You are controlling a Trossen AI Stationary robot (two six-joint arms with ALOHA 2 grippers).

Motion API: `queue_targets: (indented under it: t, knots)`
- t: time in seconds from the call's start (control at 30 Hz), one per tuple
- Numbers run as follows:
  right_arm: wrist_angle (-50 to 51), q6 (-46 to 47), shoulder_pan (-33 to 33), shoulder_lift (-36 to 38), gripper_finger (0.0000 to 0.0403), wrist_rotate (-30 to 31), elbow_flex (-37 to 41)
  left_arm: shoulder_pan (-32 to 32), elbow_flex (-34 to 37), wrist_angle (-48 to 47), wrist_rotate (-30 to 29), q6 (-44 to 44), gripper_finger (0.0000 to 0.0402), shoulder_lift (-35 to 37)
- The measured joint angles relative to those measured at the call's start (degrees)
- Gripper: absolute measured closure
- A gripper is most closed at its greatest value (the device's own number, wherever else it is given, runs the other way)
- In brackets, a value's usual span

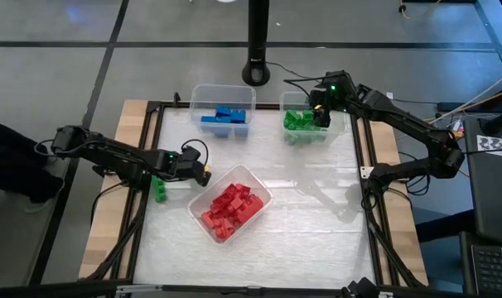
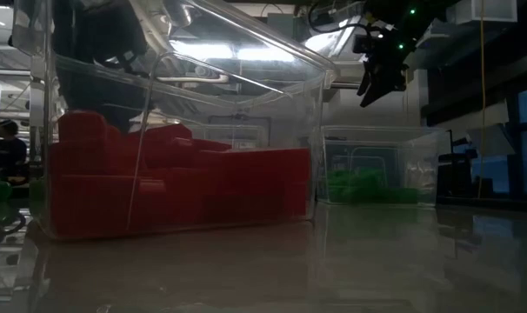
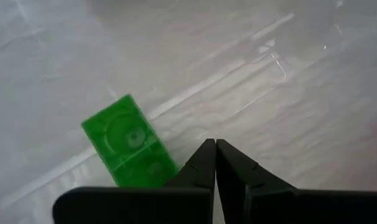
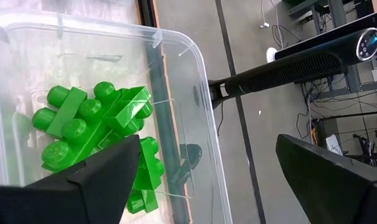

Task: Sort blocks
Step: Put the green game piece into the top right transparent bin

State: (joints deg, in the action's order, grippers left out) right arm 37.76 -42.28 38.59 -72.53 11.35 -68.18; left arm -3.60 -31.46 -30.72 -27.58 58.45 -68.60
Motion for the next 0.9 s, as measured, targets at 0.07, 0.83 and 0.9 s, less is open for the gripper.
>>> queue_targets:
  t: [0.07, 0.83, 0.9]
  knots:
    - [-0.15, 0.0, 0.0, 0.0, 0.0029, -0.02, 0.0, -0.02, 0.06, -0.35, 0.47, -0.02, 0.04, -0.02]
    - [-0.37, 0.0, 0.0, 0.0, 0.0029, -0.2, 0.0, 5.42, -4.6, -7.2, 8.09, -17.22, 0.0199, 7.24]
    - [-0.36, 0.0, 0.0, 0.0, 0.0029, -0.2, 0.0, 5.49, -4.66, -9.9, 8.16, -16.83, 0.0198, 8.81]
